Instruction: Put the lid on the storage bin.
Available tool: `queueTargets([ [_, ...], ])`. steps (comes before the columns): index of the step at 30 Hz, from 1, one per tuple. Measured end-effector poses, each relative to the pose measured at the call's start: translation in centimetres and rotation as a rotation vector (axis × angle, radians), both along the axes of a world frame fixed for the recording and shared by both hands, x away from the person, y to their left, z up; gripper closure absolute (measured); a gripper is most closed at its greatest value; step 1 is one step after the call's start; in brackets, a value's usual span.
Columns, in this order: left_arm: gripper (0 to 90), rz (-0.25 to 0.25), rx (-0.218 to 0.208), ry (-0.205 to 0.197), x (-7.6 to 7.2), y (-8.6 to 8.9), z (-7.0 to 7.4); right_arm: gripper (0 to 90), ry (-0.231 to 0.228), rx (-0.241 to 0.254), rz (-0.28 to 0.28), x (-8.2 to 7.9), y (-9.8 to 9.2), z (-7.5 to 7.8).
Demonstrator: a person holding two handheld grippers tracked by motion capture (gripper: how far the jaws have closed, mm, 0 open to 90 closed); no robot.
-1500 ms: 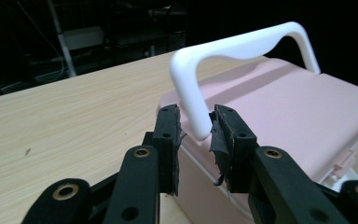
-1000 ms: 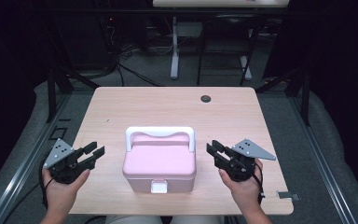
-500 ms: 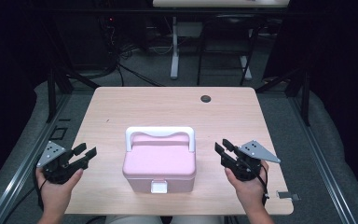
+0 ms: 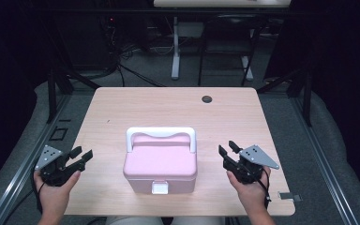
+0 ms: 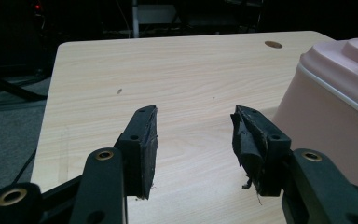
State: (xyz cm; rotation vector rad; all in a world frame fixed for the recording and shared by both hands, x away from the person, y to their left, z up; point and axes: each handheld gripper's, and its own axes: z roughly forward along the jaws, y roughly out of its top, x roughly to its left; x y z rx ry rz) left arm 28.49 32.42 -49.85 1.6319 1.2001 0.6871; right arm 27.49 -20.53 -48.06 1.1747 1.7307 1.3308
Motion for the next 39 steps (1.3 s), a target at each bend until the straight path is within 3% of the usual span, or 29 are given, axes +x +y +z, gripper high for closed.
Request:
queueTargets([
  [17,50.2,-0.005,0.048,0.028,0.4,-0.5,-1.5,51.8,0.067,0.027,-0.08,1.4,-1.4,-2.5],
  [39,49.5,-0.015,0.058,0.056,1.2,-0.5,-2.4,51.1,0.1,0.028,-0.083,1.9,-1.6,-3.4],
])
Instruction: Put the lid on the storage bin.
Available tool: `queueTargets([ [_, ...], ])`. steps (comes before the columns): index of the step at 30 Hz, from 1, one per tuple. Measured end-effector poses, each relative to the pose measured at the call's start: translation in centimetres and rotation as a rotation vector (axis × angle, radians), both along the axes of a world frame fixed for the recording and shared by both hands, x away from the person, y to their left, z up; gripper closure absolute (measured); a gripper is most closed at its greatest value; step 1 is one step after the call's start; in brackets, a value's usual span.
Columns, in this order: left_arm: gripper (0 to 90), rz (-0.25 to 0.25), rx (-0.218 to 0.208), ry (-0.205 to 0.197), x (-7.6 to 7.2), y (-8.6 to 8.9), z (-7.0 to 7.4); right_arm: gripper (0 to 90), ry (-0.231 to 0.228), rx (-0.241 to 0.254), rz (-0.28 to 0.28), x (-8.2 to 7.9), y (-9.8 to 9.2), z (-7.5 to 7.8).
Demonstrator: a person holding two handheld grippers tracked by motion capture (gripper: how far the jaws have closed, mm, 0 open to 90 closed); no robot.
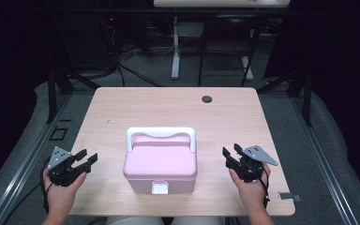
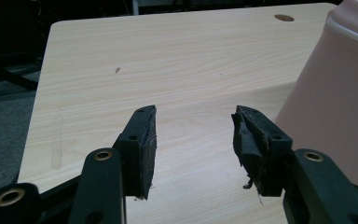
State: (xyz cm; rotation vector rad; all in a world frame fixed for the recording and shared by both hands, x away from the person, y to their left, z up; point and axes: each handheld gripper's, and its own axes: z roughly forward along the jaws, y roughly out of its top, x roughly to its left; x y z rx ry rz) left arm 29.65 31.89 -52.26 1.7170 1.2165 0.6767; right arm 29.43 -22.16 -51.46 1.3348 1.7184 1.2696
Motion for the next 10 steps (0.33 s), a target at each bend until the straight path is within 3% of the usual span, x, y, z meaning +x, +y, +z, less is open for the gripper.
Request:
queueTargets([
  [10,48.8,-0.003,-0.015,0.001,0.81,-0.25,-0.36,51.0,0.035,0.001,-0.033,0.08,-0.87,-0.88],
])
